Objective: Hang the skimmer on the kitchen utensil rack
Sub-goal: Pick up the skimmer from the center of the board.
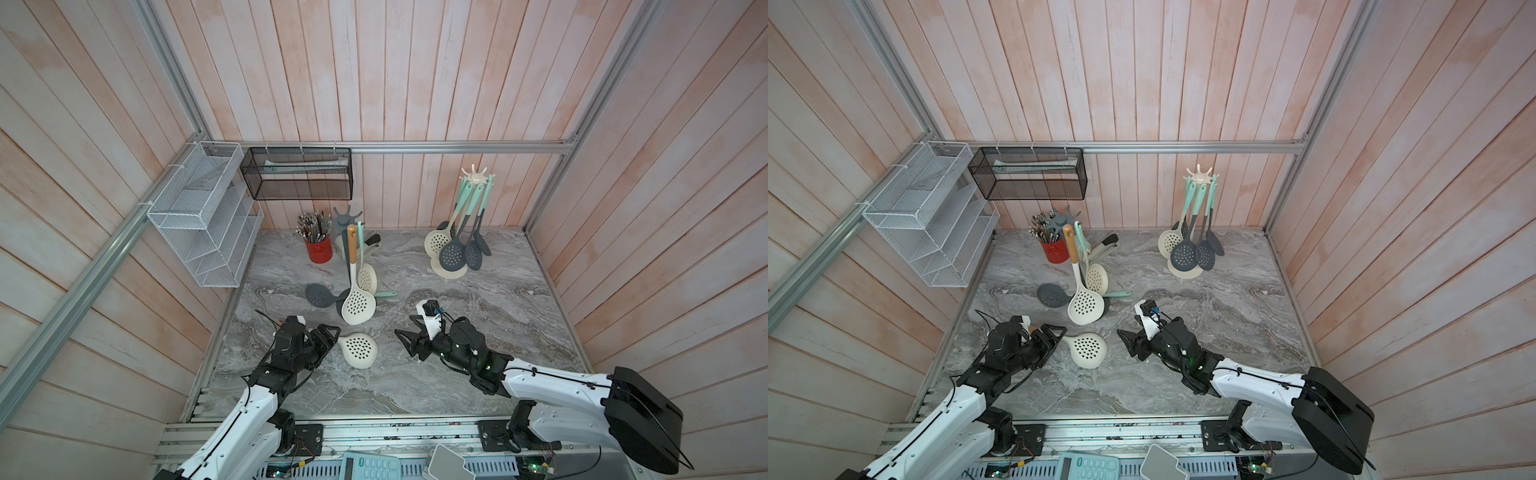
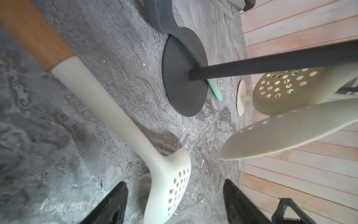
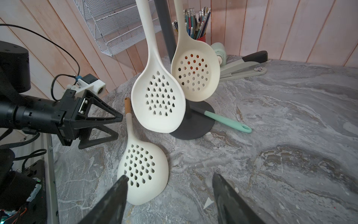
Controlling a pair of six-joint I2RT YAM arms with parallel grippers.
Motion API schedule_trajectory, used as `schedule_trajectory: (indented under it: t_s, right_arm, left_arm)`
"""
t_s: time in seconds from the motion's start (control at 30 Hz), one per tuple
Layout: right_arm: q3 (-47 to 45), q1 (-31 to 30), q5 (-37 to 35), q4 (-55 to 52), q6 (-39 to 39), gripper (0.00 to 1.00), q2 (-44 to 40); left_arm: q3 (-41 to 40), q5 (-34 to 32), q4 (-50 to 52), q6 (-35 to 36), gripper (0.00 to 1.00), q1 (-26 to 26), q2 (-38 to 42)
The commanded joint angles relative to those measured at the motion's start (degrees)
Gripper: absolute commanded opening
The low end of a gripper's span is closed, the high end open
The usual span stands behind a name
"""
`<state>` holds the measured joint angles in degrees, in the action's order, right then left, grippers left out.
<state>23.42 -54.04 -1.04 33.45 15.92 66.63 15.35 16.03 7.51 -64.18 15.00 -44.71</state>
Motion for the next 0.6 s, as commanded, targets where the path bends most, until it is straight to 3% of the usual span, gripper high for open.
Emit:
schedule_trajectory:
  t_s: [0.0, 0.57]
  right_arm:
    - [-1.13, -0.36, -1.03, 1.58, 0.86, 0.7, -1.97]
    - [-2.43, -0.36, -2.49, 1.18, 1.14, 0.7, -3.4]
  left_arm:
    - [-1.43, -0.16, -7.72, -7.22, 0.77, -0.22, -1.1]
    - [-9.95, -3.58, -27.05, -19.32, 0.55, -0.23, -8.46]
